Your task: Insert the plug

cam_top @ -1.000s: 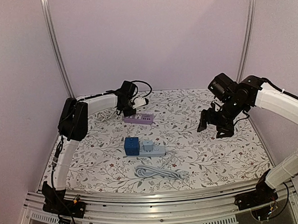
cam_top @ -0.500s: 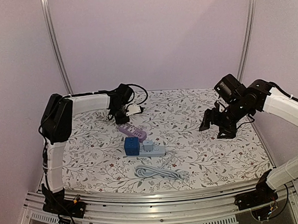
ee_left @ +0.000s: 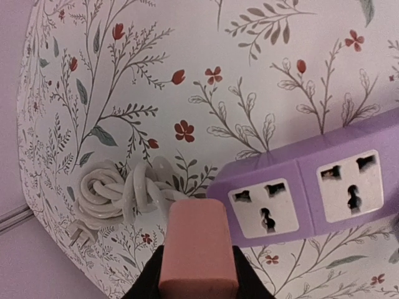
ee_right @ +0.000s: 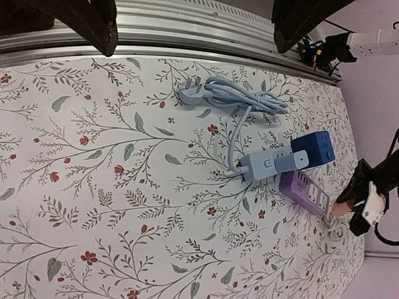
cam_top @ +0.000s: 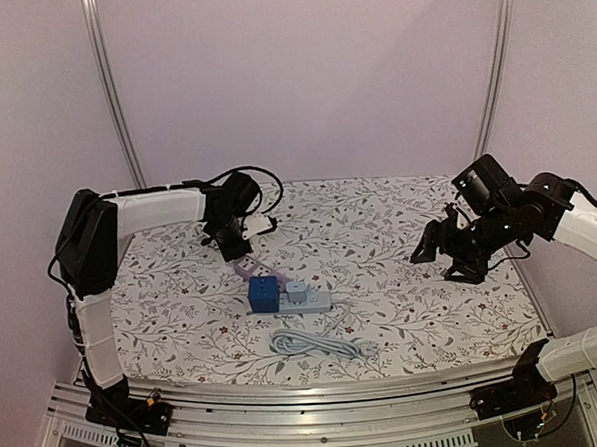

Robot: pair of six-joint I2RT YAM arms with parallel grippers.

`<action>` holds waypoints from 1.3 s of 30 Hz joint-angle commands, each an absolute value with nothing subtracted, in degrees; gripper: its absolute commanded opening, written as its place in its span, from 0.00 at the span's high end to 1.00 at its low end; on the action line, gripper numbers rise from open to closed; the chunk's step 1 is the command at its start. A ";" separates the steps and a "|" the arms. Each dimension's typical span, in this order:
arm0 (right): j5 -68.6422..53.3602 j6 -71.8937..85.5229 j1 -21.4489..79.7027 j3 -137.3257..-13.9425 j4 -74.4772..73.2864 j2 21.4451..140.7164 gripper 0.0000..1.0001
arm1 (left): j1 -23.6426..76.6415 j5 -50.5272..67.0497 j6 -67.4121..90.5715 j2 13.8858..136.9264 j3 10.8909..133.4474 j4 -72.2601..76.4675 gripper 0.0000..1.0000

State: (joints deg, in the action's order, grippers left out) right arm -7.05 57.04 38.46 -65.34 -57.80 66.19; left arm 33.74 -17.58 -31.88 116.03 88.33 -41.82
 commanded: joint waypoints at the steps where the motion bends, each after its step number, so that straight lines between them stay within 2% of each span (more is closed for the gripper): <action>1: -5.46 58.29 38.23 -62.76 -57.93 62.59 0.16 | 34.56 -16.57 -25.86 112.32 90.00 -46.00 1.00; 5: -5.07 58.80 38.19 -61.37 -58.73 59.58 0.16 | 34.64 -13.36 -23.24 110.99 92.86 -49.69 1.00; 15: -2.94 60.27 38.11 -58.59 -61.76 53.33 0.16 | 34.73 -5.60 -28.59 111.76 97.25 -60.66 1.00; 23: -2.29 62.19 38.22 -57.74 -64.87 49.48 0.16 | 34.47 -8.29 -51.23 111.90 93.67 -56.41 1.00; 30: -2.07 62.91 38.19 -57.95 -68.20 48.55 0.17 | 32.51 0.98 -63.02 116.94 101.96 -56.62 1.00; 39: -1.97 65.35 38.17 -58.73 -69.49 49.63 0.17 | 31.29 10.92 -74.82 120.35 104.03 -59.74 1.00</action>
